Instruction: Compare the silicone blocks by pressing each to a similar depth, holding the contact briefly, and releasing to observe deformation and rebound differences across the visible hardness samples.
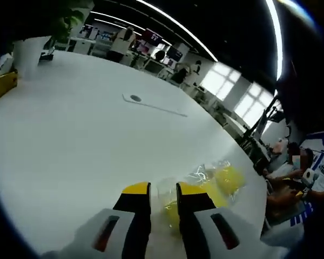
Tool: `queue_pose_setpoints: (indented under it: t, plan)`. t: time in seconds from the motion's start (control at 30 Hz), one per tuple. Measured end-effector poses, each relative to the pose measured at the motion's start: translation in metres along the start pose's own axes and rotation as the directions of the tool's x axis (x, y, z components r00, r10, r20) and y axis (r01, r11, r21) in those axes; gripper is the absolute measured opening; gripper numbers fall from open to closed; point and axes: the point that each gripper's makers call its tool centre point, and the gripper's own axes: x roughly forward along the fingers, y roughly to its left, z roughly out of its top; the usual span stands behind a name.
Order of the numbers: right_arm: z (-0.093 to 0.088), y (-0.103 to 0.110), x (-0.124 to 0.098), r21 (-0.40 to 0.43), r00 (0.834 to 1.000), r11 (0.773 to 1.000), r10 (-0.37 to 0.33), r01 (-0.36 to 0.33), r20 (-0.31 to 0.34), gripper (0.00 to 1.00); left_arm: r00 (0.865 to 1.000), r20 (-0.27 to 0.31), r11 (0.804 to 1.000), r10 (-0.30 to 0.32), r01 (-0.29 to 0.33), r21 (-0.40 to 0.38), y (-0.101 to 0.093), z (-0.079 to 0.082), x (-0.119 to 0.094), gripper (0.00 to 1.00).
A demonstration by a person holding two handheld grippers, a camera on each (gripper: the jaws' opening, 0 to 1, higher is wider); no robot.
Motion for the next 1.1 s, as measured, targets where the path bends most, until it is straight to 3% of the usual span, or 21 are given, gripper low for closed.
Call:
queue_pose_setpoints:
  t: [0.2,0.4,0.57,0.73,0.93,1.03,1.1]
  plan:
    - [0.004,0.003,0.005,-0.022,1.0,1.0,0.018,-0.018,0.009,0.69,0.991,0.132,0.999,0.009,-0.014,0.035,-0.012,0.037,-0.023,0.28]
    - [0.014,0.008,0.006,-0.059,0.999,0.997,0.042,-0.04,0.025,0.68,0.975,0.221,0.995,0.026,-0.045,0.085,-0.033,0.059,-0.055,0.42]
    - [0.021,0.005,0.009,-0.081,0.998,0.996,0.051,-0.048,0.036,0.67,0.975,0.222,0.973,-0.019,-0.032,0.227,-0.066,0.058,-0.076,0.48]
    - [0.036,0.0,0.013,-0.083,0.996,0.995,0.06,-0.054,0.073,0.67,0.975,0.216,0.92,-0.045,-0.043,0.389,-0.097,0.053,-0.099,0.54]
    - [0.044,0.002,0.017,-0.109,0.994,0.992,0.074,-0.065,0.082,0.67,0.967,0.229,0.888,-0.114,-0.004,0.46,-0.126,0.045,-0.123,0.62]
    - [0.045,0.002,0.02,-0.11,0.993,0.991,0.078,-0.069,0.085,0.67,0.964,0.236,0.885,-0.122,-0.002,0.466,-0.131,0.042,-0.134,0.63]
    - [0.044,0.002,0.022,-0.12,0.994,0.99,0.078,-0.069,0.078,0.67,0.964,0.24,0.872,-0.113,-0.019,0.488,-0.131,0.038,-0.14,0.65]
